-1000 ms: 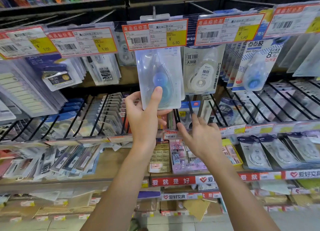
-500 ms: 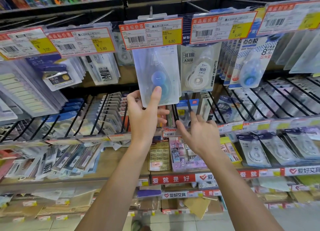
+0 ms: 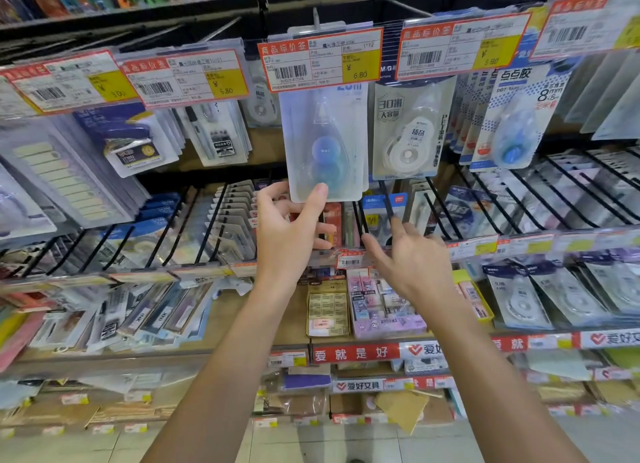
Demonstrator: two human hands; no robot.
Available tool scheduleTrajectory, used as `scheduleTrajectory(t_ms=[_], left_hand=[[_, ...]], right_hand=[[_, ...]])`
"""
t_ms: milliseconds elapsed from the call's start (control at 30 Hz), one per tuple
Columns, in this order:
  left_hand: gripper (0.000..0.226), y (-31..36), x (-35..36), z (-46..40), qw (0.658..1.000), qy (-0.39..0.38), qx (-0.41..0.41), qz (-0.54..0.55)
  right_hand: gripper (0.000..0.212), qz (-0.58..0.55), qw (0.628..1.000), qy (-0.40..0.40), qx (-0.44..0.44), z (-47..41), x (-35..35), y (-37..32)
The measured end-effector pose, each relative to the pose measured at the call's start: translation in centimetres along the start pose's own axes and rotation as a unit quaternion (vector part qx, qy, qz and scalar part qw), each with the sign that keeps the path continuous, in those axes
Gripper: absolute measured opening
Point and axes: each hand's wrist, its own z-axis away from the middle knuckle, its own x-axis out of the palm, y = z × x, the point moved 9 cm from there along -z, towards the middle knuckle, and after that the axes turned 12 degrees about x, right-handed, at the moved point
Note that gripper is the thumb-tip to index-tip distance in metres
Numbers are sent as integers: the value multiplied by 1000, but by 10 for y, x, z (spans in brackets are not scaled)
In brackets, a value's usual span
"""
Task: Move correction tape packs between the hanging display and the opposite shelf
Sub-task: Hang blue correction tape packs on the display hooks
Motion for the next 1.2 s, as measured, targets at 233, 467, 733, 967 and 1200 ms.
scheduleTrajectory(t_ms=[233,467,733,967,1200], left_hand=[[61,-4,-7,8,999,-14,-31,4],[64,-15,-33,24,979,-95,-15,-179],[60,-2,-42,76,848,-222,90,-473],[54,-39,-30,131,760,-339,72,-550],[41,-74,9,195,718,-427,101,-540]], right_hand=[[74,2,999,-45,9,4,-9,0],[75,18,1000,-14,9,15,-13,3],[67,-2,999,18,-29,74,-31,0],[56,-18,1000,-4,-15,149,-17,24],[52,-8,996,-81,47,216,16,83]])
